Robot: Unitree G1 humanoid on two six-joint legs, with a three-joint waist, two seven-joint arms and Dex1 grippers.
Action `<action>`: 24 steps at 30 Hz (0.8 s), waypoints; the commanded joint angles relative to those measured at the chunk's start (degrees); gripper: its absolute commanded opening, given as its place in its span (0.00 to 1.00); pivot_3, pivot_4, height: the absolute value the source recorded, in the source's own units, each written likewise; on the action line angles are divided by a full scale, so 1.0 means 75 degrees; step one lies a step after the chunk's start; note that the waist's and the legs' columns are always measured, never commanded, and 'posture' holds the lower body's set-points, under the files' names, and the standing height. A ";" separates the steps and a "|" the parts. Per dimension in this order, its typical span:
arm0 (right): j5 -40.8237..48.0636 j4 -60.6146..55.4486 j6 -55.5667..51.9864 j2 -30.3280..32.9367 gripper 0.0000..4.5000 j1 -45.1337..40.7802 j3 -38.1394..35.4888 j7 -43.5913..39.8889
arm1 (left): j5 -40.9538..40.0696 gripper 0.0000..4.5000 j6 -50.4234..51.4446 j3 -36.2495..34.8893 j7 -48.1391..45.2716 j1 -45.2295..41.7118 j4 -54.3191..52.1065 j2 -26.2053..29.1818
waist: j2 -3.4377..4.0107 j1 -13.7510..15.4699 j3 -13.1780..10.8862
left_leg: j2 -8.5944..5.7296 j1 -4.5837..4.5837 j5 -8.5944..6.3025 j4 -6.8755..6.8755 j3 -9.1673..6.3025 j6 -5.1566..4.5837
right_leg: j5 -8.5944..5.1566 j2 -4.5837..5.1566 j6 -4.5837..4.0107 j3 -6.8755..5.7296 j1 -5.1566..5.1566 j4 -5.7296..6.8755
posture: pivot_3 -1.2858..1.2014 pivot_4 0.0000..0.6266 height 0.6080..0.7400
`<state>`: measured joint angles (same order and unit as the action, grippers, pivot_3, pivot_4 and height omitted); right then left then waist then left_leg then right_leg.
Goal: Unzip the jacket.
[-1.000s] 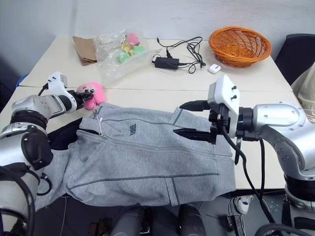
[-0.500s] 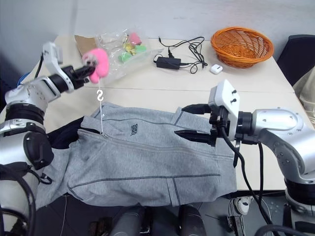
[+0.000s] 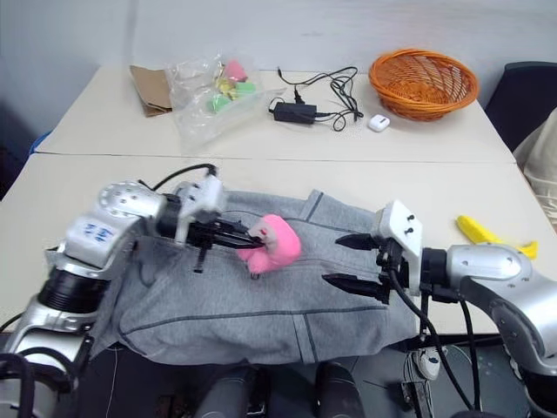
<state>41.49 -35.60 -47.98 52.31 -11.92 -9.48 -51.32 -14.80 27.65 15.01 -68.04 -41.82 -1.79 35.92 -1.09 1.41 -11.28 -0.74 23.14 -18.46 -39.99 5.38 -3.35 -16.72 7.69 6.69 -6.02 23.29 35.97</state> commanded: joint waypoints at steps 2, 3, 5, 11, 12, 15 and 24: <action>-0.0293 -0.0232 0.0417 0.0110 0.83 0.0070 -0.0209 0.0171 | 0.0455 0.24 -0.0465 0.0253 0.0162 -0.0320 0.0465 -0.0264 | 0.0000 0.0006 0.0000 | 0.0001 0.0004 0.0001 0.0001 0.0001 -0.0003 | 0.0003 0.0000 0.0000 -0.0003 0.0003 0.0001 | 0.52 0.24 1.00; -0.0408 -0.0242 0.0532 0.0082 0.83 0.0046 -0.0170 0.0230 | 0.0451 0.30 -0.0494 0.0265 0.0082 -0.0334 0.0425 -0.0247 | 0.0000 0.0005 0.0000 | 0.0002 0.0007 0.0001 0.0001 -0.0002 -0.0003 | 0.0003 0.0000 0.0000 -0.0004 0.0004 -0.0001 | 0.52 0.24 1.00; -0.0820 -0.0301 0.1002 0.0094 0.83 -0.0005 0.0037 0.0224 | 0.0449 0.42 -0.0593 0.0211 -0.0045 -0.0336 0.0273 -0.0132 | 0.0000 -0.0001 0.0000 | 0.0003 0.0008 0.0001 0.0004 -0.0002 -0.0002 | 0.0003 0.0000 -0.0001 -0.0006 0.0006 -0.0003 | 0.52 0.24 1.00; -0.2683 0.0065 0.3369 0.0277 0.83 -0.0364 0.1316 -0.0576 | -0.0312 0.56 -0.0369 -0.0412 -0.1104 -0.0188 -0.0373 0.0812 | 0.0004 -0.0033 -0.0002 | 0.0009 0.0008 0.0000 0.0005 0.0002 -0.0001 | 0.0002 -0.0010 -0.0001 -0.0022 0.0009 -0.0005 | 0.52 0.24 1.00; -0.3015 0.0247 0.3743 0.0270 0.83 -0.0499 0.1568 -0.0675 | -0.0419 0.56 -0.0291 -0.0552 -0.1148 -0.0174 -0.0426 0.0937 | 0.0004 -0.0045 -0.0002 | 0.0010 0.0008 0.0000 0.0004 0.0003 0.0000 | 0.0002 -0.0011 -0.0001 -0.0022 0.0009 -0.0005 | 0.52 0.24 1.00; -0.3982 0.1051 0.4933 -0.0025 0.83 -0.1150 0.2372 -0.0869 | -0.0673 0.56 -0.0176 -0.0892 -0.1515 0.0012 -0.0629 0.1512 | 0.0005 -0.0079 -0.0003 | 0.0010 0.0006 0.0000 -0.0001 0.0004 -0.0001 | 0.0002 -0.0011 -0.0001 -0.0022 0.0008 -0.0003 | 0.52 0.24 1.00; -0.6615 0.4507 0.9190 -0.1357 0.83 -0.3397 0.4401 -0.1183 | -0.1140 0.56 0.0249 -0.1895 -0.2001 0.0992 -0.1181 0.3278 | 0.0025 -0.0198 -0.0015 | 0.0012 0.0011 0.0000 0.0005 -0.0005 0.0002 | -0.0004 -0.0013 -0.0009 -0.0035 0.0008 -0.0010 | 0.52 0.24 1.00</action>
<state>-4.90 -4.88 15.68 42.74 -36.21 22.54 -60.53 -23.22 30.39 2.59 -83.38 -34.86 -9.42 59.74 -0.90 -0.08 -11.39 -0.65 23.21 -18.47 -39.99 5.35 -3.34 -16.75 7.59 6.63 -6.27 23.33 35.90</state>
